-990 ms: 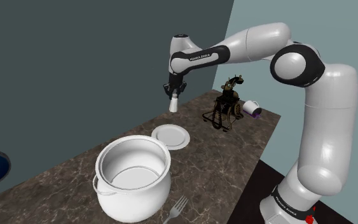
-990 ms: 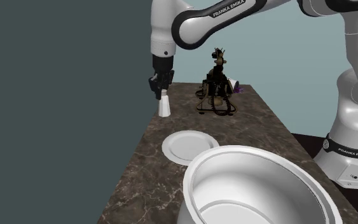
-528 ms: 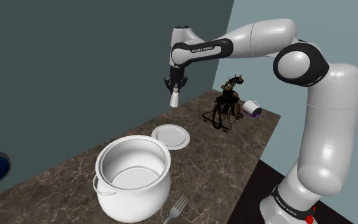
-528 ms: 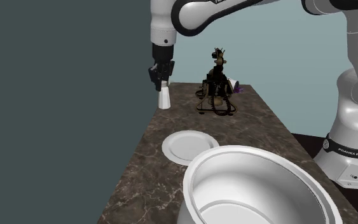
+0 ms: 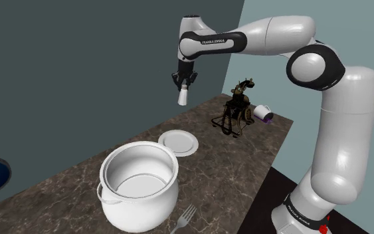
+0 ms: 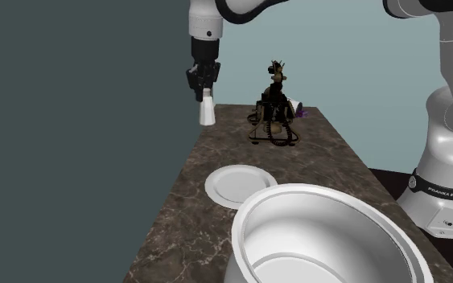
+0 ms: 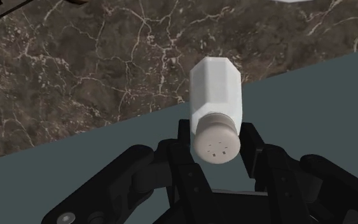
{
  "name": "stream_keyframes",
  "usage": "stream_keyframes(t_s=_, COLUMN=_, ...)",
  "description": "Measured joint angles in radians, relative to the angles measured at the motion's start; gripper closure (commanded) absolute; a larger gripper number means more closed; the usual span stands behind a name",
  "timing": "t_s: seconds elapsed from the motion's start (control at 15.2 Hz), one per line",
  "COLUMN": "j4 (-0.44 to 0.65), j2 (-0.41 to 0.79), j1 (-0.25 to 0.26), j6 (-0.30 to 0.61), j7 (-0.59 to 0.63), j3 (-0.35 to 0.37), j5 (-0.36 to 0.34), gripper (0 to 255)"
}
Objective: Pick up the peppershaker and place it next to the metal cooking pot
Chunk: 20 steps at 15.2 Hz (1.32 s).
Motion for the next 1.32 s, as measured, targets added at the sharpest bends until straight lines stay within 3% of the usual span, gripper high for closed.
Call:
stream_keyframes(t_s=0.79, j4=0.176, j2=0.012, j1=0.005, j6=-0.163, j7=-0.021, j3=0.001, j5=0.005, gripper=255)
stream_keyframes(t_s=1.25, j4=0.333, j2=0.052, j1=0.013, j6=-0.279, j7=-0.033, j3=0.001, j5=0.003, gripper=255)
stream_keyframes(t_s=1.32, j4=0.315, j2=0.035, j1=0.015, j6=-0.279, j7=-0.029, j3=0.003, j5=0.004, gripper=255)
